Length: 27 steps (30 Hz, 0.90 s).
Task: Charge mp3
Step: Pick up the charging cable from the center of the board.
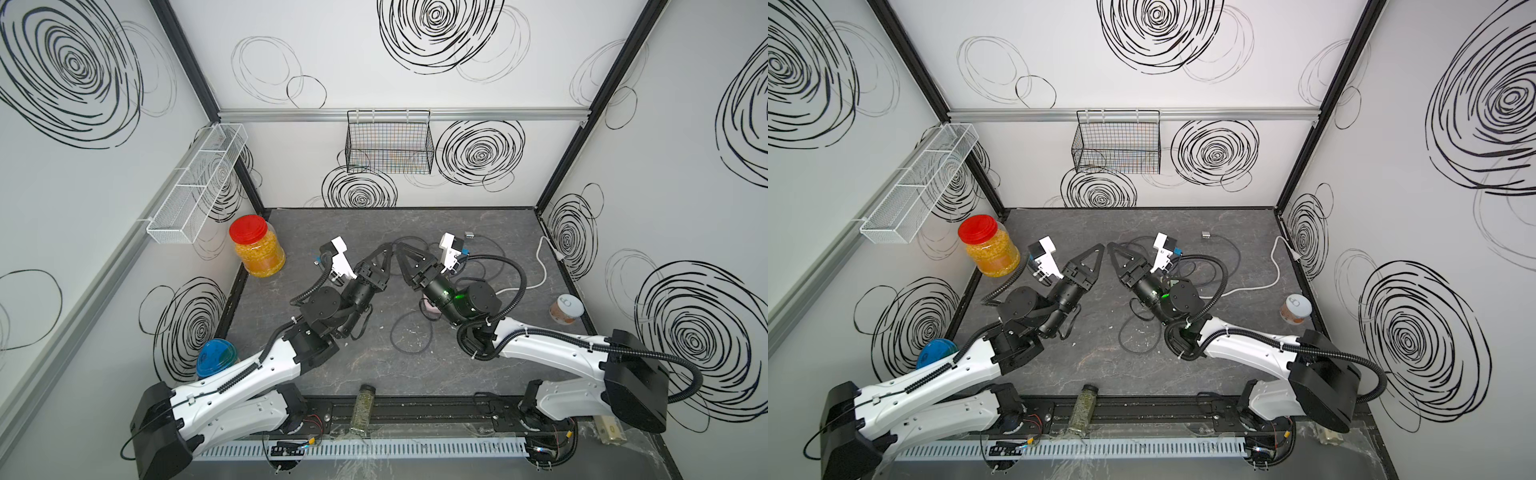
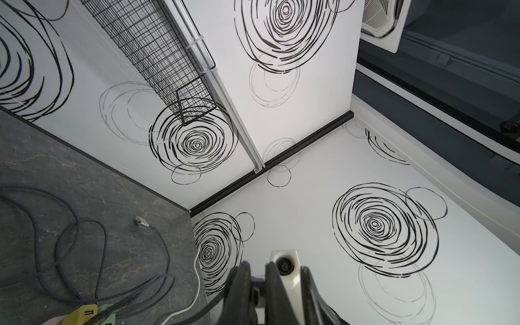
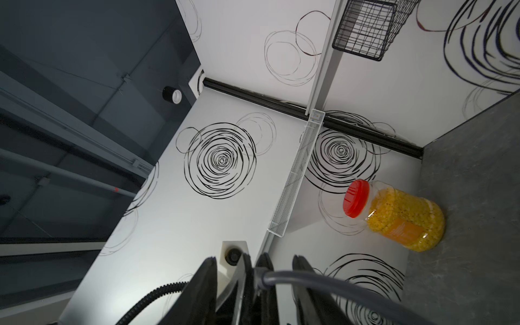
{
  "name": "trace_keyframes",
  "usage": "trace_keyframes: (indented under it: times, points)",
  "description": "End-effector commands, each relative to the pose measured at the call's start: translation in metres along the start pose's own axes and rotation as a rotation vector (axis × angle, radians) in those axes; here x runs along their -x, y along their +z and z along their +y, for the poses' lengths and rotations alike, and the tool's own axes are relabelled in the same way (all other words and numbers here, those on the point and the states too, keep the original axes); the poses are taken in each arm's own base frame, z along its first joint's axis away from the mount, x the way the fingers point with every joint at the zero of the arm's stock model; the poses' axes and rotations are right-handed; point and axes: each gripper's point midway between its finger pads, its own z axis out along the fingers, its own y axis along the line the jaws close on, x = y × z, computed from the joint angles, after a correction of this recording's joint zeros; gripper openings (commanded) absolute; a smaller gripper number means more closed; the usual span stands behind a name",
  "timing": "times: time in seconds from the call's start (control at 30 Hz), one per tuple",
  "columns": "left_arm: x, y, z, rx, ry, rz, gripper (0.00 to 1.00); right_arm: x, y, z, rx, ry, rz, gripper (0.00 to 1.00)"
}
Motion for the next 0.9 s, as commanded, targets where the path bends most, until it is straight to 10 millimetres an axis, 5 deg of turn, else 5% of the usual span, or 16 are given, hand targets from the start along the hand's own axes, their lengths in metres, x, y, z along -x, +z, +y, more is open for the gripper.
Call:
trace_keyframes:
  times: [0.0, 0.33, 0.47, 0.87]
  points:
    - [0.003, 0.001, -0.008, -0.038, -0.03, -0.037, 0.13, 0.013, 0.002, 0.026, 0.101, 0.036, -0.053, 0.36]
    - [-0.008, 0.004, -0.008, -0.03, -0.037, -0.014, 0.21, 0.02, -0.003, 0.019, 0.075, 0.031, -0.075, 0.01]
    - [-0.01, 0.003, -0.011, -0.033, -0.021, 0.017, 0.32, 0.026, -0.006, 0.016, 0.043, 0.012, -0.086, 0.0]
    - [0.029, -0.01, -0.018, -0.147, -0.01, 0.107, 0.4, 0.028, -0.004, -0.001, -0.165, -0.087, 0.046, 0.0]
